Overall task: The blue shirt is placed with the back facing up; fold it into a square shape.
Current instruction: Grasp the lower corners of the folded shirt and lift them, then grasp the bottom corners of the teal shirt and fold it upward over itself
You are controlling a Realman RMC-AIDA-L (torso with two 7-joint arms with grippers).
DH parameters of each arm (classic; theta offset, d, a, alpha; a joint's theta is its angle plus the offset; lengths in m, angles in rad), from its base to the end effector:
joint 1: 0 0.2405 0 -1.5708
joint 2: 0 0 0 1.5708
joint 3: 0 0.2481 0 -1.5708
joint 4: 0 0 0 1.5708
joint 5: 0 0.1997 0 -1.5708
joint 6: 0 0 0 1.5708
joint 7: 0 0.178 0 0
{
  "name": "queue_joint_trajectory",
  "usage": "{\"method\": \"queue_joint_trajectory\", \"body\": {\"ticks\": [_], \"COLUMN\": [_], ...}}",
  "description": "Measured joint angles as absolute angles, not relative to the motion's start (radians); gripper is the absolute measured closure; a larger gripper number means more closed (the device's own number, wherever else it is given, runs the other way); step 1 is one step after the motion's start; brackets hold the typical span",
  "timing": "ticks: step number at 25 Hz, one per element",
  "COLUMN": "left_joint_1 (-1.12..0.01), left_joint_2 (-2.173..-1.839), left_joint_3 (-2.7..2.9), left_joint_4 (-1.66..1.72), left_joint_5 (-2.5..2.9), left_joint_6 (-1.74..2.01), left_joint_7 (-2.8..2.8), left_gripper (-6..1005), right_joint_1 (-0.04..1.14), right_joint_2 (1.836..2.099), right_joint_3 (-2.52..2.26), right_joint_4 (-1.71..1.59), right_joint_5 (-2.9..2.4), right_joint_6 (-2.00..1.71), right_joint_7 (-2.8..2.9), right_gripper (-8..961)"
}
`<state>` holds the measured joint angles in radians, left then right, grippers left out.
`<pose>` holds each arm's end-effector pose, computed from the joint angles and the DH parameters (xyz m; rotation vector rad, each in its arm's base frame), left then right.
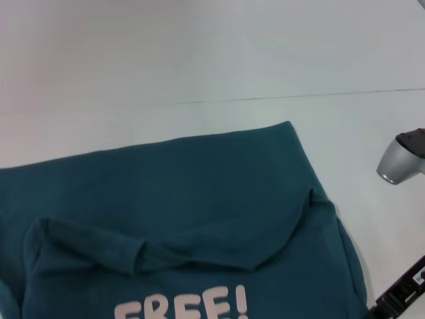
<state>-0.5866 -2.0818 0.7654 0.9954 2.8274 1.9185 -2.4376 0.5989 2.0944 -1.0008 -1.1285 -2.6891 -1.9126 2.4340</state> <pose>-0.2943 0.2654 0.0045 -2.4389 -1.8834 0.5526 0.2544 0.2848 -0.0062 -2.6458 1.5344 -0.6129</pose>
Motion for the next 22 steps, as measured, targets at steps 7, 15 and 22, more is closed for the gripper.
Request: {"method": "queue_joint_trajectory", "body": {"ticks": [7, 15, 22], "left_joint_1": [-0.577, -0.642, -0.696], "left_joint_2": [-2.085, -2.019, -1.974], "left_joint_3": [0.751, 0.528, 0.408], "left_joint_4": [1.006, 1.010, 1.012], "left_joint_5": [2.817, 2.768, 2.732], "left_joint_6": [1.966, 2.060, 2.057], "left_joint_7": [-2.428, -2.374, -2.373], "left_gripper": [898, 890, 883], "right_joint_1": [0.587, 0.640, 0.698], "right_joint_2": [2.092, 2.049, 1.992], "right_joint_3": [-1.001, -0.795, -0.673], "right_joint_4": [-1.108, -1.112, -1.079], "right_joint_5": [-2.667, -2.618, -2.530], "right_joint_6": [-1.904, -1.887, -1.796], "right_joint_7": [2.401, 2.320, 2.340], "right_gripper": [850, 850, 849]}}
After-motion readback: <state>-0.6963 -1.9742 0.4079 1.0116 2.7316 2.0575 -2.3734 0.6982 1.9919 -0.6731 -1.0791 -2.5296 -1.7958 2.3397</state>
